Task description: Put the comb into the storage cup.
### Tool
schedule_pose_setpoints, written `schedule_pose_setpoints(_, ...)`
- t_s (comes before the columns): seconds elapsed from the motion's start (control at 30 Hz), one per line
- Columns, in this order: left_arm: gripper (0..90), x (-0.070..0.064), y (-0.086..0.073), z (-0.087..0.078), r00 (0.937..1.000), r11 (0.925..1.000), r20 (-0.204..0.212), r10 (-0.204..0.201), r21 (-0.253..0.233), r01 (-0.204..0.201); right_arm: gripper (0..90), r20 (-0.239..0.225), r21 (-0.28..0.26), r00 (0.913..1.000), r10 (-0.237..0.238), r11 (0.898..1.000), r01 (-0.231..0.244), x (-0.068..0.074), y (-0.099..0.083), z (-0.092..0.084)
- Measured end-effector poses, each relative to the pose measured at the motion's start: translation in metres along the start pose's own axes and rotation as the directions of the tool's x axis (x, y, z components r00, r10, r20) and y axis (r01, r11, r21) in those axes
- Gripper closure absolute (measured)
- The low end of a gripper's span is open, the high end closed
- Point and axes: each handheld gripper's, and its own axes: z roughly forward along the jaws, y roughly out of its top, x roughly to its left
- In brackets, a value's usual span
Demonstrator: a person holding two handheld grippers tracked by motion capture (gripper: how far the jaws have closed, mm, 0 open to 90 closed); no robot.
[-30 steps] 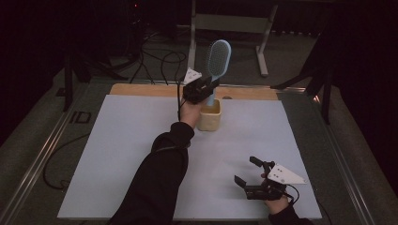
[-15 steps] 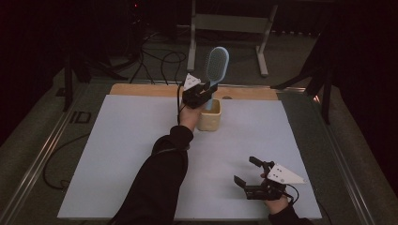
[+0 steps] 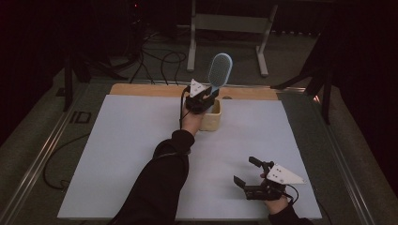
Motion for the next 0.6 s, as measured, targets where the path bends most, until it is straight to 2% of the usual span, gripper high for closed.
schedule_pose_setpoints(0.13,69.8,-0.001,-0.003,-0.001,0.9997,0.9999,-0.025,-0.008,0.012,0.008,8.8,0.001,0.0,1.0,-0.001,1.0,0.001,0.0,0.0,0.0)
schedule_pose_setpoints(0.37,69.4,-0.005,-0.011,-0.005,0.9988,0.9997,-0.048,0.013,0.024,-0.012,8.8,-0.004,0.007,1.0,-0.002,1.0,0.002,0.002,0.0,0.001)
schedule_pose_setpoints(0.43,69.1,-0.005,-0.012,-0.006,0.9984,0.9997,-0.056,0.004,0.024,-0.002,8.8,-0.004,0.009,1.0,-0.004,1.0,0.004,0.002,0.0,0.001)
schedule_pose_setpoints(0.5,68.6,-0.004,-0.012,-0.006,0.9989,0.9996,-0.046,0.0,0.027,0.001,8.8,-0.004,0.009,1.0,-0.004,1.0,0.004,0.002,0.0,0.002)
schedule_pose_setpoints(0.57,66.6,-0.004,-0.012,-0.006,0.9991,0.9996,-0.043,0.004,0.03,-0.003,8.8,-0.003,0.011,1.0,-0.005,1.0,0.005,0.002,0.0,0.002)
schedule_pose_setpoints(0.6,52.7,-0.006,-0.011,-0.007,0.9987,0.9996,-0.052,0.003,0.028,-0.002,8.8,-0.005,0.01,1.0,-0.007,1.0,0.007,0.001,-0.001,0.002)
